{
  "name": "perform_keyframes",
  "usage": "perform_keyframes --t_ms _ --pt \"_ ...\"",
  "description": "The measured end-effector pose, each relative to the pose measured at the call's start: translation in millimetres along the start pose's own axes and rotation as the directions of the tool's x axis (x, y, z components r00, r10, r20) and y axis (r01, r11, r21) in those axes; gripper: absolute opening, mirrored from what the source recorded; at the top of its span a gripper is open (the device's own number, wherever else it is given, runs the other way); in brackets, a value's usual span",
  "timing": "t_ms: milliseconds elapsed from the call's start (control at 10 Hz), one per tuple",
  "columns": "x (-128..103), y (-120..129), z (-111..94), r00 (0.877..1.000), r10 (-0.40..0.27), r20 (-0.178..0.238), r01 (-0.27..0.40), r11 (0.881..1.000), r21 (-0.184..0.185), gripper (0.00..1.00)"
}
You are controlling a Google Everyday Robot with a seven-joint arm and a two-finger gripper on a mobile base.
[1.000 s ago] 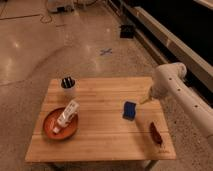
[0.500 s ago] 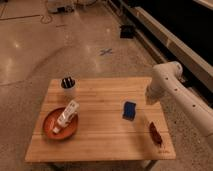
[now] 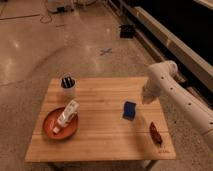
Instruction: Move the arm in a circular motion
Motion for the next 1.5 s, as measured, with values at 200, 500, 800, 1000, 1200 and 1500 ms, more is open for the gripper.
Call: perform_keyframes --t_ms 200,500,800,1000,1200,1500 --pt "3.7 7.1 2.4 1.000 -0.007 -0.008 0.007 1.000 0.005 0.34" --pt "12.7 -32.0 -5.5 1.000 -0.007 -0.002 0.008 1.000 0.009 0.34" --pt "28.9 -23.3 -6.4 1.000 -0.024 -0.009 0.024 1.000 0.006 0.34" --pt "28.5 -15.9 -21.7 1.000 -0.019 0.002 0.019 1.000 0.002 0.34" --pt "29.2 -33.8 -25.4 1.000 -0.016 0.001 0.016 1.000 -0.010 0.34" --pt "52.9 -48.4 -20.2 0.999 -0.035 -0.002 0.035 0.999 -0.001 0.34"
